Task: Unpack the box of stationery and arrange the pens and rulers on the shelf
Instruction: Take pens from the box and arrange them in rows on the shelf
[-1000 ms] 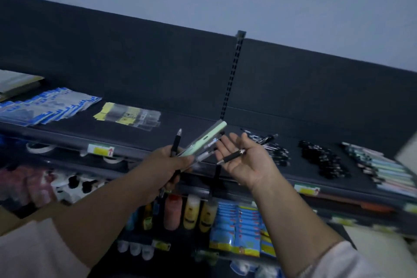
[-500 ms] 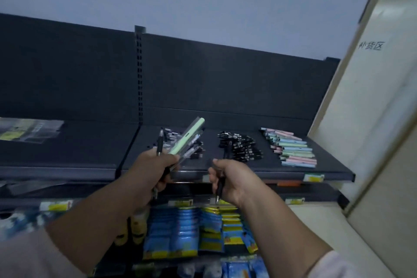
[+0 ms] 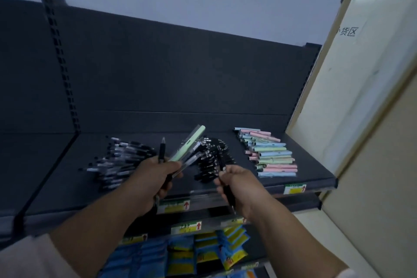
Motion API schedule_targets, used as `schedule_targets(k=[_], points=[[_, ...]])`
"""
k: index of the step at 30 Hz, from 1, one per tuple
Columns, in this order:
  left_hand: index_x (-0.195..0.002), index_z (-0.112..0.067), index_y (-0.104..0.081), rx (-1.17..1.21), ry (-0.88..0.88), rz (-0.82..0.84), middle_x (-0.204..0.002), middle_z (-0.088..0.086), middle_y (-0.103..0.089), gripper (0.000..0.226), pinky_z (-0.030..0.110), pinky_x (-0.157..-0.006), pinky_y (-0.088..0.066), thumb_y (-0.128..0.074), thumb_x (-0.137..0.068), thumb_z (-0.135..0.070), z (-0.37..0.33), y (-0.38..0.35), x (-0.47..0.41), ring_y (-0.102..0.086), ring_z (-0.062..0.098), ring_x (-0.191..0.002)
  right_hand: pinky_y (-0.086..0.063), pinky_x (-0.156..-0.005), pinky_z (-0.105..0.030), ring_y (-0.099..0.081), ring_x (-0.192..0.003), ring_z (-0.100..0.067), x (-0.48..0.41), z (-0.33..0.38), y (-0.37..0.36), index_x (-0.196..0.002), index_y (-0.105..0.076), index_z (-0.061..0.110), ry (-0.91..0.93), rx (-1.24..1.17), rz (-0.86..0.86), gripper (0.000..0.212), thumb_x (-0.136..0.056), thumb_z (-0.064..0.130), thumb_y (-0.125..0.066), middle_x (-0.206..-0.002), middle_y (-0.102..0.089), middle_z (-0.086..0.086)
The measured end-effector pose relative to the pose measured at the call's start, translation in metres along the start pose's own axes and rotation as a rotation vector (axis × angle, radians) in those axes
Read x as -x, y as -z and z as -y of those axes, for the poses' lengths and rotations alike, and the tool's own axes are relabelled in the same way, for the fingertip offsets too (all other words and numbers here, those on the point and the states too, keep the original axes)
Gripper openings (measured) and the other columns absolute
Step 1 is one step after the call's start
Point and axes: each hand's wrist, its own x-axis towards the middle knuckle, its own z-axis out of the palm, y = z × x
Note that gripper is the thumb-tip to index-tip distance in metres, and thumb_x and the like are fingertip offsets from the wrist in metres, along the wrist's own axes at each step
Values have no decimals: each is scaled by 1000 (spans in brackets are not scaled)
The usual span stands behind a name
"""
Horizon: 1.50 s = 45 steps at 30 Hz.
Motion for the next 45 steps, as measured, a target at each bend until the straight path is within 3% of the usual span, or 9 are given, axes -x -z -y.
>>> schedule_targets(k=[7,13,17,20,23,27,29,36,45], points=[[-92,-8,-58,6,5,18,-73,9,-65,9,16,-37,-25,-62,-90,-16,-13,-23,-56,-42,11,-45,-39,-54,-27,-47,-57,-18,-62,17,12,-86,-50,11,14,-47,-32,15,-95,0,-46,-69,-50,-7],[-88,-12,-57,-21,8,-6,-72,7,-68,10,19,-35,-28,-65,-89,-18,-24,-31,-75,-43,10,-44,-47,-67,-21,-57,-72,-11,-117,20,21,-94,-62,20,273,564,-36,16,-87,5,-63,-85,-64,0],[-95,-12,-58,-43,9,-60,-76,5,-70,14,23,-40,-31,-66,-89,-21,-24,-42,-80,-45,11,-49,-45,-80,-23,-63,-100,-18,-149,22,23,-112,-67,24,440,1040,24,29,-87,13,-61,-109,-68,-1],[-95,-13,-58,-23,-11,-120,-78,6,-70,13,23,-41,-31,-66,-89,-21,-23,-53,-81,-45,12,-51,-47,-85,-27,-60,-107,-21,-161,25,23,-115,-65,22,519,1151,75,27,-88,22,-62,-118,-64,-2],[-86,-14,-57,15,-46,-193,-72,6,-69,9,20,-38,-27,-65,-88,-17,-25,-66,-85,-45,12,-47,-47,-85,-26,-59,-104,-17,-166,38,25,-117,-61,19,580,989,154,29,-90,30,-63,-117,-62,-1],[-89,-12,-61,63,-94,-278,-66,3,-65,4,17,-39,-26,-63,-88,-14,-34,-88,-89,-45,10,-44,-47,-62,-23,-61,-71,-11,-151,68,27,-103,-63,14,110,83,595,12,-91,18,-63,-87,-69,2],[-91,-11,-61,73,-108,-285,-66,2,-64,5,17,-40,-25,-63,-88,-14,-40,-99,-92,-44,9,-44,-46,-56,-23,-59,-63,-11,-148,79,28,-94,-62,12,-7,-111,724,3,-91,13,-61,-77,-69,-2],[-98,-12,-62,50,-71,-286,-73,4,-67,13,19,-44,-33,-66,-87,-18,-46,-108,-110,-51,10,-49,-47,-56,-22,-56,-59,-10,-164,90,29,-88,-62,14,-94,-332,624,13,-95,8,-54,-66,-65,0],[-89,-14,-58,-74,-80,-259,-73,5,-61,10,15,-36,-24,-66,-86,-18,-53,-82,-110,-44,9,-43,-46,-51,-19,-53,-55,-6,-171,96,2,-83,-64,14,-115,-370,590,8,-91,11,-62,-60,-62,3]])
